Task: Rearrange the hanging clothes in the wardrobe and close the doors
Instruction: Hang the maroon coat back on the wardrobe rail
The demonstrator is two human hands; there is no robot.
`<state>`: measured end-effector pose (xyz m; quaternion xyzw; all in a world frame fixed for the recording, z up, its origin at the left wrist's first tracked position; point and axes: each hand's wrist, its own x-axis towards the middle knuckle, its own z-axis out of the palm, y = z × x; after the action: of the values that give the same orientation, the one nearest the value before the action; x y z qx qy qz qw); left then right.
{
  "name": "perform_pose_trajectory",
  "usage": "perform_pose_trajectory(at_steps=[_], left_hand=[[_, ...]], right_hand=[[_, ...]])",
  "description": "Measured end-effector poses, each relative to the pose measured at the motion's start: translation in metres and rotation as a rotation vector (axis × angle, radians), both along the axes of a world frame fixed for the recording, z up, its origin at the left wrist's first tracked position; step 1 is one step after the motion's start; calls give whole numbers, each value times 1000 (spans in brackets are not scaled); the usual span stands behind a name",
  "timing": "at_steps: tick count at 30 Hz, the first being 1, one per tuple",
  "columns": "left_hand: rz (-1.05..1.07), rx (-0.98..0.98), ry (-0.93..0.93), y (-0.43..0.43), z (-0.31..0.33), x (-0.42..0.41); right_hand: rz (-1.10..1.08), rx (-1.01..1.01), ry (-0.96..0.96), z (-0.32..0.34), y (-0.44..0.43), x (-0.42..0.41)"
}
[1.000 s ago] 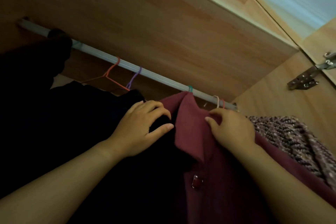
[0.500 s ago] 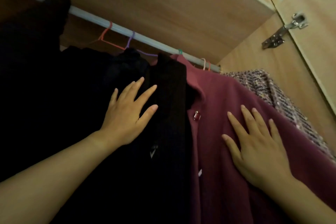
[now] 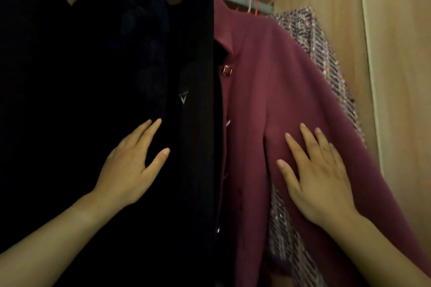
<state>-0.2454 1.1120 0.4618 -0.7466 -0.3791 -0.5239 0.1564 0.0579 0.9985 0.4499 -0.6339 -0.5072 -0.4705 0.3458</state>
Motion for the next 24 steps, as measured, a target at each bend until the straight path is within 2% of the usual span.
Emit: perform_pose_trajectory(at_steps=[10, 19, 24], left_hand=[[215, -407, 124, -132, -145, -10], [459, -614, 222, -273, -235, -31], [545, -667, 279, -331, -274, -52]], right_hand=[[305, -367, 182, -112, -79, -18], [563, -659, 324, -194, -150, -64], [652, -836, 256, -249, -193, -101]])
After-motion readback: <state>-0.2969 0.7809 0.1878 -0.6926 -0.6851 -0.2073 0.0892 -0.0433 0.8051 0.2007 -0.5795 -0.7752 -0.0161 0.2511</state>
